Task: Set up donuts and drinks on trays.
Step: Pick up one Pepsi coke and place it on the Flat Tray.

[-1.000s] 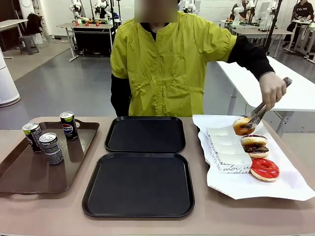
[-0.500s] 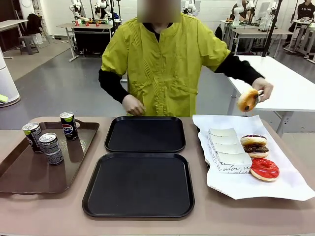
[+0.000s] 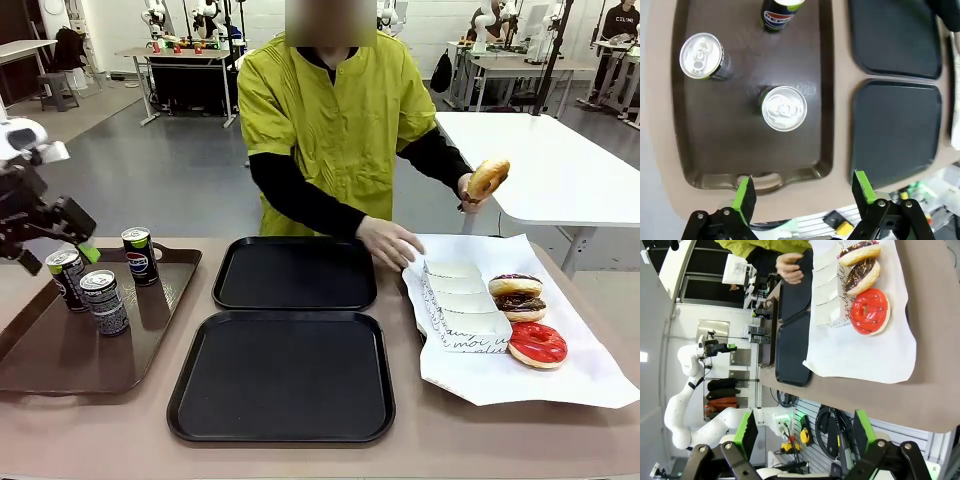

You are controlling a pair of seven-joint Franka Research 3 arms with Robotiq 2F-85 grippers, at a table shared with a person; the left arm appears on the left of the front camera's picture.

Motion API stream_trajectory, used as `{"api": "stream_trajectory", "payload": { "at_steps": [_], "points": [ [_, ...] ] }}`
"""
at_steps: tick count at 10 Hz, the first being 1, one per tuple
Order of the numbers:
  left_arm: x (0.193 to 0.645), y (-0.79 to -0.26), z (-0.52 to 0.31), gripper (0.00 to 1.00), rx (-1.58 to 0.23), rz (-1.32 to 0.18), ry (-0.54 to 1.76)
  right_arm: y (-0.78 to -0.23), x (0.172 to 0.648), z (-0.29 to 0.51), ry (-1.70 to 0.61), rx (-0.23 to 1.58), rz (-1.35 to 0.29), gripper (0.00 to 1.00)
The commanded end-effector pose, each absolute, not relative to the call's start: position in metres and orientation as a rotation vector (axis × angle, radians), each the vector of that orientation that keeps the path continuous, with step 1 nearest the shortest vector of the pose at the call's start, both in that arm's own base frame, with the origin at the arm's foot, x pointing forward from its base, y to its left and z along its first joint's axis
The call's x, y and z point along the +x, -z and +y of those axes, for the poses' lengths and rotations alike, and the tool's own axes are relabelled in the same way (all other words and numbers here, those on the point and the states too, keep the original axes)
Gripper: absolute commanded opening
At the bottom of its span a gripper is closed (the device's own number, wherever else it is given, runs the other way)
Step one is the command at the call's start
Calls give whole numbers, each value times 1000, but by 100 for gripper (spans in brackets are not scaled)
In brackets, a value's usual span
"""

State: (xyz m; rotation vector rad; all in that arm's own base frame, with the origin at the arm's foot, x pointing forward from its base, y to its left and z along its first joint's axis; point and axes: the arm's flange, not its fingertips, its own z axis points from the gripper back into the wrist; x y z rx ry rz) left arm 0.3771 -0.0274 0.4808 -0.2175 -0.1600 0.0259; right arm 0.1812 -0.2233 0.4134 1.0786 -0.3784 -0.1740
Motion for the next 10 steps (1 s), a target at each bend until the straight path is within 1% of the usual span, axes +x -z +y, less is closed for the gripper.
{"api": "stream_trajectory", "payload": {
  "at_steps": [1, 2, 3, 8, 10],
  "points": [
    [386, -467, -41, 100, -111, -177, -24, -412, 181, -223, 164, 1094, -392, 100],
    [389, -461, -44, 100, -53, -201, -13, -412, 181, -223, 164, 1094, -392, 100],
    [381, -473, -40, 100, -163, -161, -8, -412, 181, -223, 164, 1094, -392, 100],
    [384, -470, -36, 100, -152, -166, -4, -412, 181, -223, 164, 1094, -392, 100],
    [421, -457, -45, 100, -23, -152, 27, -412, 181, -223, 164, 1094, -392, 100]
  ]
}}
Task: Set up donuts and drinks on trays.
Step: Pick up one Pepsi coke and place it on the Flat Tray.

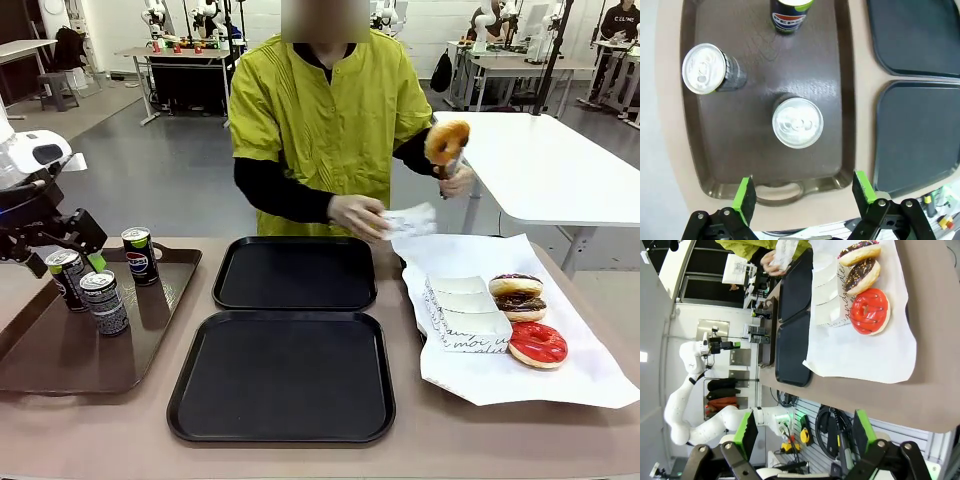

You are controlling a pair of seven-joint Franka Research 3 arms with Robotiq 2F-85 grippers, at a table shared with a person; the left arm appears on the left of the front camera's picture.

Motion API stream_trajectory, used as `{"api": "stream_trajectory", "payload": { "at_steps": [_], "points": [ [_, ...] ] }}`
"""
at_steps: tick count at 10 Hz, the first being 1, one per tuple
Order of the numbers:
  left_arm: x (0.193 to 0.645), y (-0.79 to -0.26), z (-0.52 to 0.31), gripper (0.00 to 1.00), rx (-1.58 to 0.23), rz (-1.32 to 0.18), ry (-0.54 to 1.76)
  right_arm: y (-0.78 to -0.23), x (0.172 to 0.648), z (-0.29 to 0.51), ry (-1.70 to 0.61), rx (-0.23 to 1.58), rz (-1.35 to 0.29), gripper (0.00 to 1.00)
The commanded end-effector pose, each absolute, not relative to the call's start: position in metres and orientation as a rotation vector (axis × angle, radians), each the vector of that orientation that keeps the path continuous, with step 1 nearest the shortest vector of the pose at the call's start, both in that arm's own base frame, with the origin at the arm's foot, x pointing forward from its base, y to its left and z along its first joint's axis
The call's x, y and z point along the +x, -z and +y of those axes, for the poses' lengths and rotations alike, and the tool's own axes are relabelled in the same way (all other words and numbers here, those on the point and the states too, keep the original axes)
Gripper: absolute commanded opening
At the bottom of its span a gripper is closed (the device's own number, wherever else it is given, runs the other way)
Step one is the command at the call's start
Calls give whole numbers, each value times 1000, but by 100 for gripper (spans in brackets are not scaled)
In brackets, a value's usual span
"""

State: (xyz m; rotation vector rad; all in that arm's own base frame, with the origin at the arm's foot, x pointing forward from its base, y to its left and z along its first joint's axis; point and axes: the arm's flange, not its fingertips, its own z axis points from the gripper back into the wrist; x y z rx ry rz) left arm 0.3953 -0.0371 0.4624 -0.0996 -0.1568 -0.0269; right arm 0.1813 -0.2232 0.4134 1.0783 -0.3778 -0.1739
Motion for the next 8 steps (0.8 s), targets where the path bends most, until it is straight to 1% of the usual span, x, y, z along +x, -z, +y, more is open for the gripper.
{"api": "stream_trajectory", "payload": {
  "at_steps": [1, 3, 5, 8],
  "points": [
    [429, -449, -53, 100, 25, -154, 20, -412, 181, -223, 164, 1094, -392, 100],
    [432, -426, -60, 100, 25, -137, -32, -412, 181, -223, 164, 1094, -392, 100],
    [453, -415, -62, 100, 48, -128, -48, -412, 181, -223, 164, 1094, -392, 100],
    [447, -396, -53, 100, 34, -138, -95, -412, 181, -223, 164, 1094, -392, 100]
  ]
}}
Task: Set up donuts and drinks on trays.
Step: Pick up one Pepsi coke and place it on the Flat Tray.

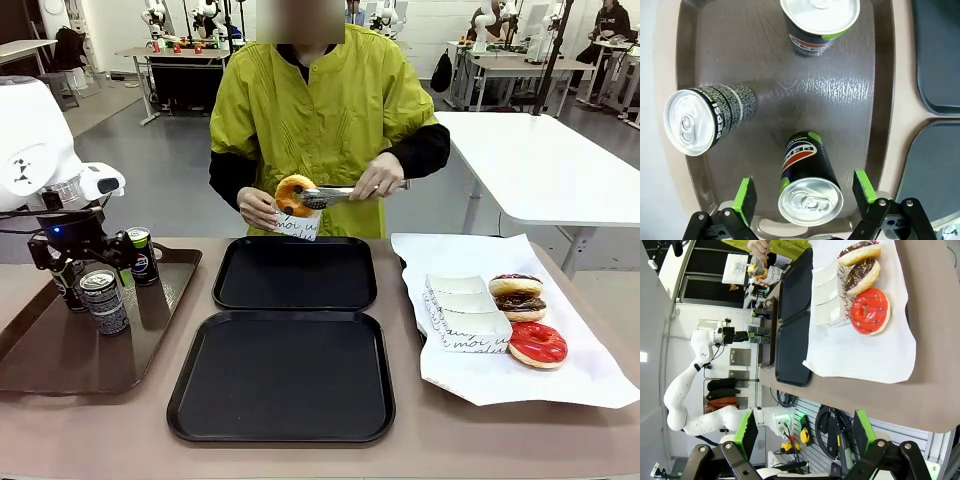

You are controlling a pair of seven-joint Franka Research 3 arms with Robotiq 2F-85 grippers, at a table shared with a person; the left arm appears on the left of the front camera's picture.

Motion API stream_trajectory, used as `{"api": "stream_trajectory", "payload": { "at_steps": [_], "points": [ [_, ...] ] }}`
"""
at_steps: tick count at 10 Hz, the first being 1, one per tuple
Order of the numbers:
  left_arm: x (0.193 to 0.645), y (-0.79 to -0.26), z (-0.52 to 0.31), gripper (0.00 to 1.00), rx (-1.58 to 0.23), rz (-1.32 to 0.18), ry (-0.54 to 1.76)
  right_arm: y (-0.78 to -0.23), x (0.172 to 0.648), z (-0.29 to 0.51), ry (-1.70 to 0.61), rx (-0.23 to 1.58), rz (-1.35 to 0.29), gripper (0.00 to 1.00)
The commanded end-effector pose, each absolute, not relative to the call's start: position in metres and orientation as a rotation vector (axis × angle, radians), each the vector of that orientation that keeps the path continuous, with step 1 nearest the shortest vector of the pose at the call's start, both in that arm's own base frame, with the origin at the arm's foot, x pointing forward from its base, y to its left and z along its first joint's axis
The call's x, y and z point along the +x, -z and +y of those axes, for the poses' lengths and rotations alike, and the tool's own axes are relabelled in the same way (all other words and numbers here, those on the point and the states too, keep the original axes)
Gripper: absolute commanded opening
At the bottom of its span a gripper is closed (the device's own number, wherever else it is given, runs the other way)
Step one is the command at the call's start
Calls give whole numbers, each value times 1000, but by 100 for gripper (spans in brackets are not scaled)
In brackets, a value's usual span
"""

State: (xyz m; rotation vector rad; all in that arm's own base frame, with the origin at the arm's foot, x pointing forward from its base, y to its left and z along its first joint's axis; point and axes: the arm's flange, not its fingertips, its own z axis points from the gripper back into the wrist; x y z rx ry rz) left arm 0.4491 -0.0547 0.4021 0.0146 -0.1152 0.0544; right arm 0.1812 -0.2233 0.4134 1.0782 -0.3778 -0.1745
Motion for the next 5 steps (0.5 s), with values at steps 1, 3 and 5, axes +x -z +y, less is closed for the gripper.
{"api": "stream_trajectory", "payload": {
  "at_steps": [1, 3, 5],
  "points": [
    [455, -392, -54, 100, 41, -127, -94, -412, 181, -223, 164, 1094, -392, 100],
    [462, -390, -57, 100, 44, -110, -73, -412, 181, -223, 164, 1094, -392, 100],
    [449, -385, -54, 100, 28, -105, -79, -412, 181, -223, 164, 1094, -392, 100]
  ]
}}
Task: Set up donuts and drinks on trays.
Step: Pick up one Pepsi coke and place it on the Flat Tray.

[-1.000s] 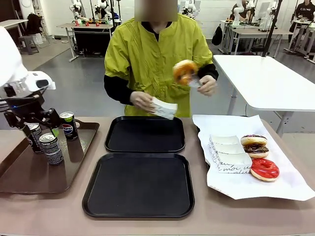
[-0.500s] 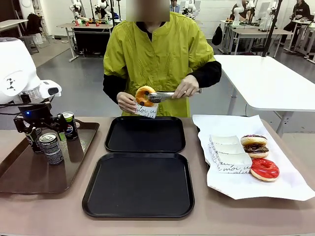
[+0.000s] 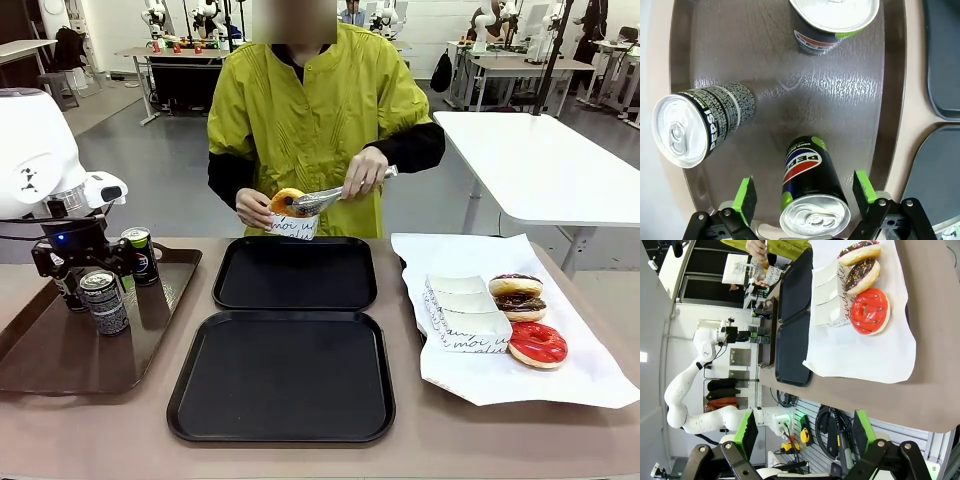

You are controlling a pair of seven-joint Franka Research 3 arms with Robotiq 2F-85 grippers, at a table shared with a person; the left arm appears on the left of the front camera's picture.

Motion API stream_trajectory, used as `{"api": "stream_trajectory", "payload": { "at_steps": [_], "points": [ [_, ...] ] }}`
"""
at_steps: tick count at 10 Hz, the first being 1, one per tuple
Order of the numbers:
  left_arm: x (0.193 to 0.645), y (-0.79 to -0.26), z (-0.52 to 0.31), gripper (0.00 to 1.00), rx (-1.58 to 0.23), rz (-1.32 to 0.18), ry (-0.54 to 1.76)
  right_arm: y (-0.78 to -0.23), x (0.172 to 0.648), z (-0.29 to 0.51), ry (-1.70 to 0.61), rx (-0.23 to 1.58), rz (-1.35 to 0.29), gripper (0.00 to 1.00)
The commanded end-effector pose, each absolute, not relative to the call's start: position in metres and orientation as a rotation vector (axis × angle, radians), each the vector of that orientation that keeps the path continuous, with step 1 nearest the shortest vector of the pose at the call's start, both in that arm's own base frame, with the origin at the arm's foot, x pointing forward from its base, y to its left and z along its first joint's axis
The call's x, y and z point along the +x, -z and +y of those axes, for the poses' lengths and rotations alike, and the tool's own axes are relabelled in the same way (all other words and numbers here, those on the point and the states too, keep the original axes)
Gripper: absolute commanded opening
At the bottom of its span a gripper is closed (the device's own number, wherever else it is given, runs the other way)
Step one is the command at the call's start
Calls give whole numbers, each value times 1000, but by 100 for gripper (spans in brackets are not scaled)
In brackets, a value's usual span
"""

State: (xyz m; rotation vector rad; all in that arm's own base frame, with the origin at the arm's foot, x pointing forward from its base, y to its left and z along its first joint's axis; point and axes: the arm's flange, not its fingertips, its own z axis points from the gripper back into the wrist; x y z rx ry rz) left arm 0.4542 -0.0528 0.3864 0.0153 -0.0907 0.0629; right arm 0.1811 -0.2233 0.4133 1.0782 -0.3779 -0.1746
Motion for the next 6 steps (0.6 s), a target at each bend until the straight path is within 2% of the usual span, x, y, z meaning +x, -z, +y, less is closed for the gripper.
{"api": "stream_trajectory", "payload": {
  "at_steps": [1, 3, 4, 5, 6],
  "points": [
    [451, -384, -55, 100, 31, -94, -74, -412, 181, -223, 164, 1094, -392, 100],
    [458, -382, -56, 100, 23, -75, -61, -412, 181, -223, 164, 1094, -392, 100],
    [455, -377, -54, 54, 1, -83, -68, -412, 181, -223, 164, 1094, -392, 100],
    [451, -376, -53, 44, -2, -84, -71, -412, 181, -223, 164, 1094, -392, 100],
    [451, -377, -54, 0, -1, -79, -66, -412, 181, -223, 164, 1094, -392, 100]
  ]
}}
